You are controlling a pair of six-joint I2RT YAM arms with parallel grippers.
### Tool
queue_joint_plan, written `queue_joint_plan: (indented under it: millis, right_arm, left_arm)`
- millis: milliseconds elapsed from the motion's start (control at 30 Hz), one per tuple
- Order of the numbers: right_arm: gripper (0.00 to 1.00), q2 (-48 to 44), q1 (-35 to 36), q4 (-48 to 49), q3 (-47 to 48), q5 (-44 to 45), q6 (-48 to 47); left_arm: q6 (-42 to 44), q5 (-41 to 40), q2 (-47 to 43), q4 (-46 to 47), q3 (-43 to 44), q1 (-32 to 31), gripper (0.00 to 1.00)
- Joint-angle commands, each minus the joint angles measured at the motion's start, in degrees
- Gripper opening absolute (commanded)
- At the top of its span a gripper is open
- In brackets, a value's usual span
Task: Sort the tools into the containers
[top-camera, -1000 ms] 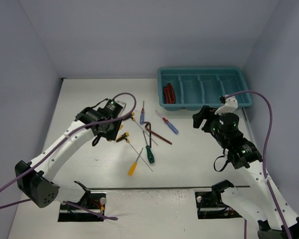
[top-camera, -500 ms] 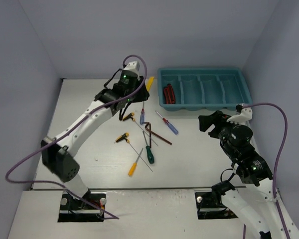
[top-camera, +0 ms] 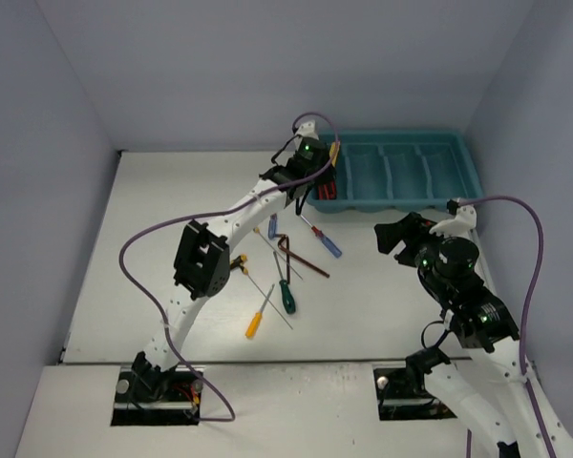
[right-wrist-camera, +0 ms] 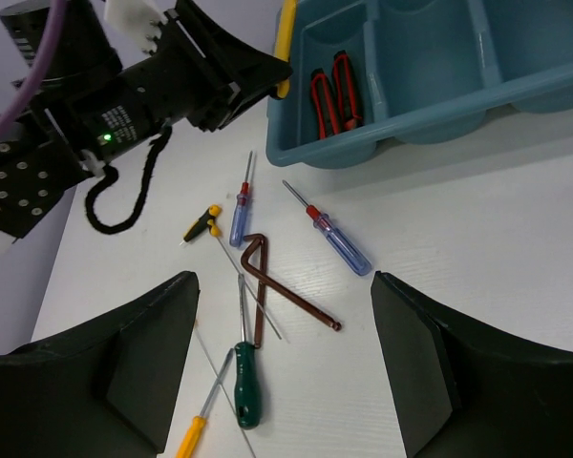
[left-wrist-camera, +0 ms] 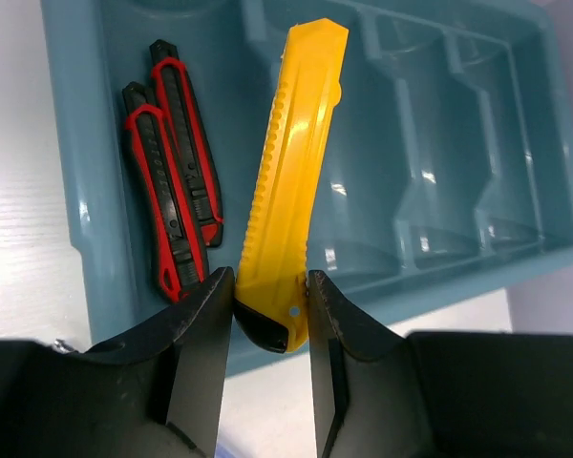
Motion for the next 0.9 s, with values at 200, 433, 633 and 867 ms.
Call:
queue_joint_plan:
  millis: [200, 433, 633, 867]
  right_arm:
    - [0.71, 0.28, -0.03, 0.93, 1.90, -2.98, -2.90]
    - [0.71, 2.00, -0.03, 0.46, 3.05, -4.33, -4.39]
    - [0.71, 5.50, -0.07, 0.33, 4.66, -7.70, -7.72]
    - [0.68, 13.57, 2.36, 0.32, 7.54, -10.71, -12.39]
  left_arm:
    - [-1.18, -6.43, 3.68, 5.87, 10.17, -0.07, 0.32]
    - [3.43, -6.30, 0.80, 6.46, 9.55, -0.07, 0.67]
    - [11.43, -3.97, -11.19, 3.59, 4.59, -0.07, 0.74]
    - [24.08, -9.47, -35.98, -7.59, -15.99, 0.10, 0.74]
